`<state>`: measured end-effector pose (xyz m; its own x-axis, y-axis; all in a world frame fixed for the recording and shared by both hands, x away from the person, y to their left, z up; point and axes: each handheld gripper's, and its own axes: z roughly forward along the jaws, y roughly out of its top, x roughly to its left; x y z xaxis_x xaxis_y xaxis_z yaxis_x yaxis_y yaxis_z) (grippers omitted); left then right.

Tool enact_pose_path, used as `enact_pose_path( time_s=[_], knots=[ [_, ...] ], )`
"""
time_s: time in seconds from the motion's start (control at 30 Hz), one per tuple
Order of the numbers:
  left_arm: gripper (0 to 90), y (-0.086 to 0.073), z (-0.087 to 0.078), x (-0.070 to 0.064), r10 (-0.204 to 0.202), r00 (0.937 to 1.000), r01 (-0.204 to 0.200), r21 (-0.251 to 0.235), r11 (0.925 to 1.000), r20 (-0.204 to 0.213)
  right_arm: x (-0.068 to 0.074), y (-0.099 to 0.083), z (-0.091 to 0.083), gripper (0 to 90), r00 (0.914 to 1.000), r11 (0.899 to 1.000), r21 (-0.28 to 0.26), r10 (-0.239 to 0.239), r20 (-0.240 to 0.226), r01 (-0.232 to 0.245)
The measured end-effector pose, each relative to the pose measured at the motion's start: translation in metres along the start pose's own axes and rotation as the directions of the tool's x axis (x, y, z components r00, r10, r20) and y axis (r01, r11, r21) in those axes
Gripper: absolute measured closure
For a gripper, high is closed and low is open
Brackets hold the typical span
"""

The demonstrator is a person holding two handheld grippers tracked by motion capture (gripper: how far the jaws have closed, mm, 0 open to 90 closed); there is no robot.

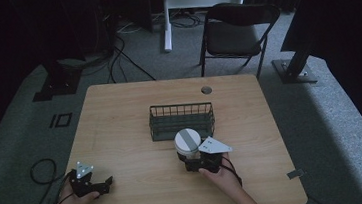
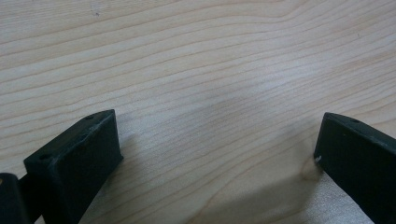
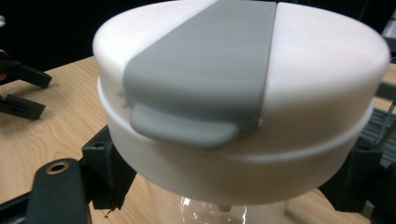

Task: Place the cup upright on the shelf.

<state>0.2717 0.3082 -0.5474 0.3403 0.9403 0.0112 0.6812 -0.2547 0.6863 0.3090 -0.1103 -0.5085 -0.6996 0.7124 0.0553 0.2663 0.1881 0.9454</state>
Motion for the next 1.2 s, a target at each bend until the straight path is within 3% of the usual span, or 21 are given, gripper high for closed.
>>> enact_pose_path(
  time_s=[0.2, 0.6, 0.87, 1.2],
  knots=[
    [0.7, 0.000, 0.000, 0.000, 0.000, 1.0000, 0.000, 0.000, 1.0000, 0.000, -0.004, 0.013, -0.005, 18.6, 1.0000, 0.999, -0.032, -0.005, 0.008, 0.005],
    [0.7, 0.000, 0.000, 0.000, -0.002, 1.0000, 0.002, -0.002, 1.0000, 0.000, -0.019, 0.050, -0.004, 18.6, 0.9975, 0.997, -0.072, -0.003, 0.070, 0.008],
    [0.7, 0.000, 0.000, 0.000, -0.001, 1.0000, 0.001, -0.002, 1.0000, -0.001, -0.026, 0.076, 0.004, 18.6, 0.9952, 0.995, -0.093, -0.021, 0.095, 0.030],
    [0.7, 0.000, 0.000, 0.000, 0.000, 1.0000, 0.000, 0.000, 1.0000, 0.000, -0.031, 0.100, 0.024, 18.6, 0.9897, 0.995, -0.099, -0.012, 0.143, 0.026]
  ],
)
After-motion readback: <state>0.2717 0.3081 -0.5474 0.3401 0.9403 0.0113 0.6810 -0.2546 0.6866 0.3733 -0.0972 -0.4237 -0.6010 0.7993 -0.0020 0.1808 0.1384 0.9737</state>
